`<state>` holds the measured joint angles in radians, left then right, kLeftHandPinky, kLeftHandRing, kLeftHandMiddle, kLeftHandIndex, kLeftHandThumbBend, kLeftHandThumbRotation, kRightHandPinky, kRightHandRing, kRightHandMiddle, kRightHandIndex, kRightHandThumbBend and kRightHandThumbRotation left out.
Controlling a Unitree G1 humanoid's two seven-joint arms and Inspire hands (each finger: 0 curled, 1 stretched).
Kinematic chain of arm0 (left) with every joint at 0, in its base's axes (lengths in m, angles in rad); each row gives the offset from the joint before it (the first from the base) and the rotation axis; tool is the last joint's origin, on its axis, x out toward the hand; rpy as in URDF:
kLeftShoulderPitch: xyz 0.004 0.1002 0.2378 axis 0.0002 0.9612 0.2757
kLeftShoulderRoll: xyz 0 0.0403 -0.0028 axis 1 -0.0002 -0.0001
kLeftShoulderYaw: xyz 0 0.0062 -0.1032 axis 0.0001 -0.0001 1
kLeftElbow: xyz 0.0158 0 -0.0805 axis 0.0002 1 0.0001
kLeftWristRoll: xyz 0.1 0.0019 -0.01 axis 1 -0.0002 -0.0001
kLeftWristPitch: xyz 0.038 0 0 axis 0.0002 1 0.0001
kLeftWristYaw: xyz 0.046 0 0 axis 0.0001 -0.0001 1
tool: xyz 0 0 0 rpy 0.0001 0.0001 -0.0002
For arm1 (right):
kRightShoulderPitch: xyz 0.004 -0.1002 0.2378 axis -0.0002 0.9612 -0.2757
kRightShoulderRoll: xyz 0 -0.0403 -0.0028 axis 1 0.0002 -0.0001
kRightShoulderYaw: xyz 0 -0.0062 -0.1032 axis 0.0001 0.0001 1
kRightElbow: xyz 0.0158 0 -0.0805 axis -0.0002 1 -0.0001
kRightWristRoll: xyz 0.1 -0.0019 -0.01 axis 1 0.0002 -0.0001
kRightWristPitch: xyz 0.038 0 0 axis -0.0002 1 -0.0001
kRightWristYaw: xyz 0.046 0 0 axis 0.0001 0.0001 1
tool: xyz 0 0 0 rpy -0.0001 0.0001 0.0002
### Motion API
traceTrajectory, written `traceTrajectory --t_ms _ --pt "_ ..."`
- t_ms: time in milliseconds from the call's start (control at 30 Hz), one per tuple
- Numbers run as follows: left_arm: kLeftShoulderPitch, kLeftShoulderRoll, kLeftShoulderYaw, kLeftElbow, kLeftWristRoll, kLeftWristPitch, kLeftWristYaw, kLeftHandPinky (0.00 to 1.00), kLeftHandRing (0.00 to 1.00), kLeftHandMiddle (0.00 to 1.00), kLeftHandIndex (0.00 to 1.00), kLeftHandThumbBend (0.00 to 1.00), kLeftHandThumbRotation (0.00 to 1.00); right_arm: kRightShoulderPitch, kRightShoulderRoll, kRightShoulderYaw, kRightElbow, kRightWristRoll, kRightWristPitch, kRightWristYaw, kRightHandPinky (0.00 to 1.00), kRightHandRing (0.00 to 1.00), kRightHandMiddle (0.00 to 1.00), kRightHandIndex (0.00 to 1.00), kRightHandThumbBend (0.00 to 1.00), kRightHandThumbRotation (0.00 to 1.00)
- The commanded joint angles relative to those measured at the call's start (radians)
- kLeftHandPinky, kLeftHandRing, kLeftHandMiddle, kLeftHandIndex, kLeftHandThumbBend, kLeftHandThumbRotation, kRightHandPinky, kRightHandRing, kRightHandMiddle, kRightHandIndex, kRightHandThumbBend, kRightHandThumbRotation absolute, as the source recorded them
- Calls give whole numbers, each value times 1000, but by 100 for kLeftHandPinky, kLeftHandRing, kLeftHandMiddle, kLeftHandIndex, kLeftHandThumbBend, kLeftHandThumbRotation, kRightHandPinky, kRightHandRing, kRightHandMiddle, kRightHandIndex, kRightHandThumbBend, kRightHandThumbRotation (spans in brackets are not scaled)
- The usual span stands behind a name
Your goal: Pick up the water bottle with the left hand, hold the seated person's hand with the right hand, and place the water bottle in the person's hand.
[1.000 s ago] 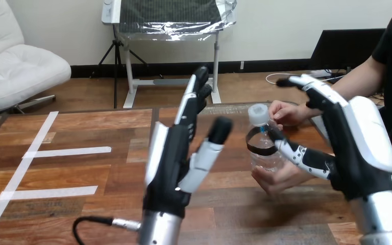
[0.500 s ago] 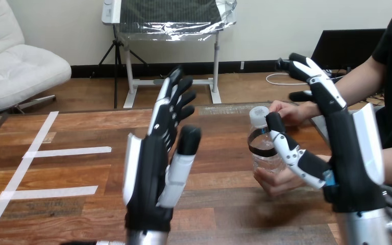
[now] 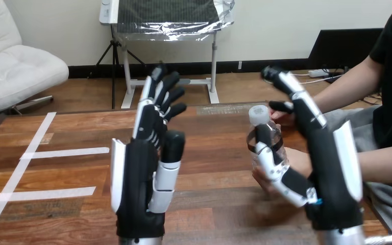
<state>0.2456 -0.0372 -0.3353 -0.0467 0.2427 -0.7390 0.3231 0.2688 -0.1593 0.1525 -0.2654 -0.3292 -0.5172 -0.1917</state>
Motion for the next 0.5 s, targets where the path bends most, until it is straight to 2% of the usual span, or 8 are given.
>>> traceTrajectory --t_ms 0,467 --pt "119 -46 -2 -54 10 -42 26 81 86 90 95 53 100 -29 21 21 24 51 -55 23 80 90 93 88 6 0" --pt "167 -31 2 -44 33 -113 66 79 84 87 91 46 100 -2 45 58 27 50 -61 48 75 88 93 88 4 0"
